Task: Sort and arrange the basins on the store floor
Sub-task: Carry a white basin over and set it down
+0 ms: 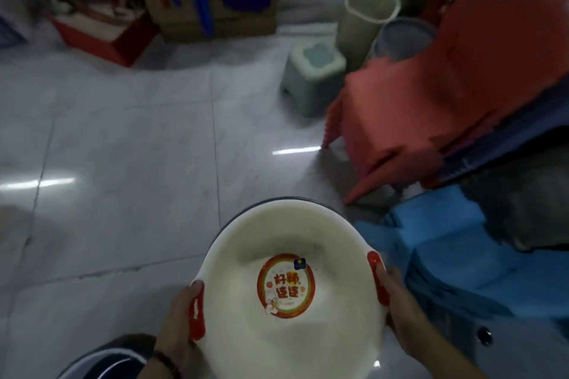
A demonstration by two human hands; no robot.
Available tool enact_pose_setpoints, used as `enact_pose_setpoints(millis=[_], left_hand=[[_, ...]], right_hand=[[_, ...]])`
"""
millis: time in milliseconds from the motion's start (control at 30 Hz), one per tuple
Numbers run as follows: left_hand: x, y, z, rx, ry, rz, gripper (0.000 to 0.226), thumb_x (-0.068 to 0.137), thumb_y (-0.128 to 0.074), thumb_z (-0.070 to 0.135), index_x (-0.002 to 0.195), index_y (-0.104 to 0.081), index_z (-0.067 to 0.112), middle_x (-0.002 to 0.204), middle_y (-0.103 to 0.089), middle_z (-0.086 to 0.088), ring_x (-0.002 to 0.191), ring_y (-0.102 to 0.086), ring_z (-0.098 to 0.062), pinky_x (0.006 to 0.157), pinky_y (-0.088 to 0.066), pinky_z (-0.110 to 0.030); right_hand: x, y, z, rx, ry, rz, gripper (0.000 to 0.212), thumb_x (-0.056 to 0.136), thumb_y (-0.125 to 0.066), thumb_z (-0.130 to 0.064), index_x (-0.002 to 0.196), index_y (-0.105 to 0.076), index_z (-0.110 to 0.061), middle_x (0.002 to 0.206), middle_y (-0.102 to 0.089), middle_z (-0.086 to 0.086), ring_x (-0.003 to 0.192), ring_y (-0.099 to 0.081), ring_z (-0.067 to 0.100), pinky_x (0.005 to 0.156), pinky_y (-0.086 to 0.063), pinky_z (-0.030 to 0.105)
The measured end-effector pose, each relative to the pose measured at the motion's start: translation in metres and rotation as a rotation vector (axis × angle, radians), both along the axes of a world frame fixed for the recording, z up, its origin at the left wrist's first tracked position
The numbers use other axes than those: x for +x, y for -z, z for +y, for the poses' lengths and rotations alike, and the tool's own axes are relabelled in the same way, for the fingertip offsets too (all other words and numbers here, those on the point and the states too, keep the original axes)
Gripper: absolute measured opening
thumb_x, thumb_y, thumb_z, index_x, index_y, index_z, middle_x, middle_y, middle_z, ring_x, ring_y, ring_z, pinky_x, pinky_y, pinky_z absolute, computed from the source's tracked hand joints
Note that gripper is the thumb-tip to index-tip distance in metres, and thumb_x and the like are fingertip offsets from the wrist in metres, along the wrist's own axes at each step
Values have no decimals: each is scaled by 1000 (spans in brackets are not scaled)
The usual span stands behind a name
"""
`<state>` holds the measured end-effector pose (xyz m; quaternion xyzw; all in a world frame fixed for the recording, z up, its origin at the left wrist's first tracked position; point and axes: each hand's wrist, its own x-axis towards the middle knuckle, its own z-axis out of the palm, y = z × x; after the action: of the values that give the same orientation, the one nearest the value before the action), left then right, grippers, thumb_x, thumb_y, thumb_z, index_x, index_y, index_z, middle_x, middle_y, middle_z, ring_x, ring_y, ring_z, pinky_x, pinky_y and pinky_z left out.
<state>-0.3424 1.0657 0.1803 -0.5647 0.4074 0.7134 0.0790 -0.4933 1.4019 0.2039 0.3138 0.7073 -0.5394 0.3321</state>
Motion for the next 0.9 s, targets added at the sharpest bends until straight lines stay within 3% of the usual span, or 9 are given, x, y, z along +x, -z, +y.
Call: enact_pose_setpoints(millis=[100,233,333,400,467,600,700,900], left_hand=[[-32,-86,20,-43,163,74,38,98,-60,32,118,-70,1,108,-75,-22,88,-71,-33,91,-54,-51],[-67,-193,66,-123,375,159,34,99,-56,46,109,-74,19,107,-77,-10,96,-70,-28,82,-55,-40],[-79,-259,107,-144,549,226,41,97,-56,55,107,-75,20,102,-79,-6,97,-71,-28,87,-56,-42],[-85,-296,140,-119,627,284,40,97,-57,53,106,-76,19,98,-80,-6,96,-73,-30,82,-57,-40],[-87,-325,182,-59,708,337,39,98,-57,48,112,-75,16,104,-79,-11,98,-73,-33,87,-56,-42],[-87,-363,279,46,835,397,36,98,-61,36,119,-72,10,109,-76,-19,98,-73,-39,90,-56,-47],[-78,-382,363,57,926,430,36,94,-65,36,117,-73,9,112,-75,-20,102,-71,-40,96,-54,-53],[-50,-389,546,76,1036,430,43,92,-67,44,113,-75,7,109,-75,-21,94,-74,-38,90,-56,-49]], right_hand=[[18,-90,29,25,99,106,70,77,-64,-85,112,-61,-24,109,-73,9,106,-71,30,97,-57,57],[56,-204,75,66,255,212,70,87,-52,-82,110,-58,-17,103,-69,8,94,-68,23,73,-54,37],[99,-262,125,80,375,230,95,74,-53,-95,109,-61,-8,101,-68,21,85,-68,28,68,-59,40],[135,-293,160,56,513,235,95,75,-57,-89,112,-57,-1,93,-66,24,74,-65,25,58,-56,32],[170,-321,194,34,639,253,77,79,-63,-70,112,-56,0,83,-63,17,63,-61,20,50,-49,25],[228,-351,266,36,879,310,74,71,-68,-60,119,-61,-3,102,-72,26,79,-64,31,64,-50,34],[265,-363,326,51,1013,359,45,92,-64,-45,116,-63,-6,108,-74,22,85,-67,32,72,-52,37],[328,-376,475,84,1149,440,48,76,-58,-58,105,-63,-20,108,-74,14,101,-71,37,80,-54,43]])
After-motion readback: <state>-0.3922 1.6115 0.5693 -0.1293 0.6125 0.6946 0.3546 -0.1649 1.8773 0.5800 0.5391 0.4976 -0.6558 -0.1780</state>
